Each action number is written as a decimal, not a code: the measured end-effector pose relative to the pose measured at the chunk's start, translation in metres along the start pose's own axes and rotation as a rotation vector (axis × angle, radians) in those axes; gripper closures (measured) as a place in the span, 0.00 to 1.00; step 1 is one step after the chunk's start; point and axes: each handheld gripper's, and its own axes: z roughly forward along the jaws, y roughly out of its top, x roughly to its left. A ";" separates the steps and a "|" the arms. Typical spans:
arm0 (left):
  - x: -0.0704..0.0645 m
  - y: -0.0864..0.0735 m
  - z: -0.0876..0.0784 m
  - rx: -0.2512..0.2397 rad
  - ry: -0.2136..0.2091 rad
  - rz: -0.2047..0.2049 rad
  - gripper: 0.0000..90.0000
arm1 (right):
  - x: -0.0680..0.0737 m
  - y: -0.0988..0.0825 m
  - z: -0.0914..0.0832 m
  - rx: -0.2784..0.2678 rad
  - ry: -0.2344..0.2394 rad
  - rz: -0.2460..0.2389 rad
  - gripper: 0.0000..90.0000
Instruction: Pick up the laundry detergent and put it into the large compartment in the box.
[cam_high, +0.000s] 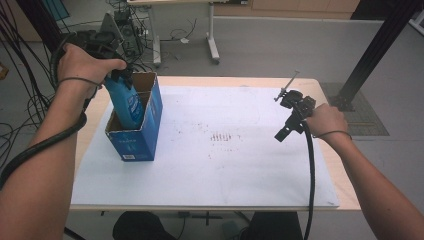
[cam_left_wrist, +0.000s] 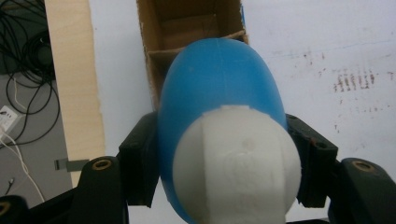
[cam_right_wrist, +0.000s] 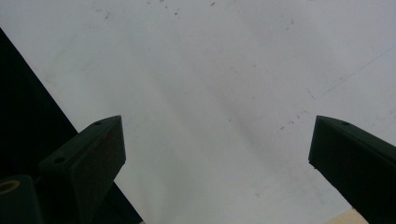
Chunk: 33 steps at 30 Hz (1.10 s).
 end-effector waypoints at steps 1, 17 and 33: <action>0.000 0.000 0.003 0.003 0.002 0.000 0.42 | 0.000 0.000 0.000 0.000 0.002 0.000 0.04; 0.001 -0.005 0.047 0.050 0.004 -0.002 0.42 | -0.002 -0.001 0.004 0.005 0.001 0.001 0.04; -0.001 -0.011 0.079 0.086 -0.004 -0.010 0.42 | -0.002 -0.002 0.004 0.011 -0.002 0.006 0.04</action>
